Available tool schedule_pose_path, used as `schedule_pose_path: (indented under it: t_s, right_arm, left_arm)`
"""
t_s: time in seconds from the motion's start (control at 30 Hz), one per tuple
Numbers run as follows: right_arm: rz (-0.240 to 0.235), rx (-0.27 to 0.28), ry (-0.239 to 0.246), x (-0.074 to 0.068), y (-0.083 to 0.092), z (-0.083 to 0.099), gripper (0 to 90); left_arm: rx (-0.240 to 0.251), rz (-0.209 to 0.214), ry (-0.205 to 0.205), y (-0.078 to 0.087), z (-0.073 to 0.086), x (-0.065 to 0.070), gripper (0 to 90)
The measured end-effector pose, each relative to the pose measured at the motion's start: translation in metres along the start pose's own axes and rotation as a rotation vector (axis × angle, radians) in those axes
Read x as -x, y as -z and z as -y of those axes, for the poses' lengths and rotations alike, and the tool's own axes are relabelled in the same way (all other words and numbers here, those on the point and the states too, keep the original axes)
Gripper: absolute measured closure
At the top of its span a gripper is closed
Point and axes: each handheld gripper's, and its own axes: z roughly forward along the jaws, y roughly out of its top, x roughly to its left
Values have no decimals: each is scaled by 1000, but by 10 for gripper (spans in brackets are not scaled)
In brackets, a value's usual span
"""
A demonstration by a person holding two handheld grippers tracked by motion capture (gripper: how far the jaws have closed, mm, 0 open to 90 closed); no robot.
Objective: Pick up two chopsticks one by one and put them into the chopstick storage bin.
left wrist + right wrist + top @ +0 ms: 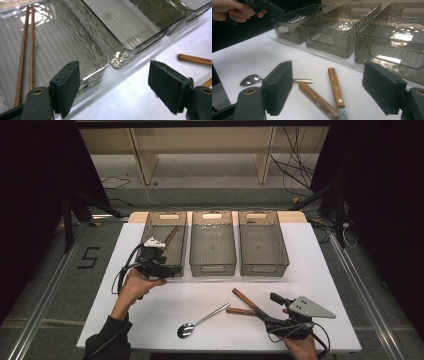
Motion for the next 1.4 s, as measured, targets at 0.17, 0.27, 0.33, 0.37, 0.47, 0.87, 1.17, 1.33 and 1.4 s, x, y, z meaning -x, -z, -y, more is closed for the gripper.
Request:
schedule_pose_path:
  t_s: [0.17,0.27,0.33,0.37,0.47,0.87,1.17,1.33,1.4]
  right_arm:
    - [1,-1,0,0,0,0,253]
    - [0,-2,3,0,0,0,253]
    - [0,-1,2,0,0,0,253]
    - [0,-2,3,0,0,0,253]
    - [-1,-2,8,0,0,0,253]
    - [-4,-3,4,1,0,2,253]
    - [2,-6,9,1,0,2,253]
    - [2,-6,9,1,-1,2,253]
    - [4,-5,11,1,-1,2,253]
  left_arm:
    - [-13,39,-39,-3,0,17,244]
    - [-31,48,-63,-5,1,25,237]
    - [-42,51,-72,-7,3,29,230]
    - [-50,55,-80,-8,4,31,228]
    - [-62,62,-96,-9,6,37,224]
    - [-86,81,-142,-11,13,57,209]
    - [-123,74,-146,-11,26,58,201]
    - [-133,77,-139,-13,34,60,198]
    - [-144,78,-137,-15,36,60,197]
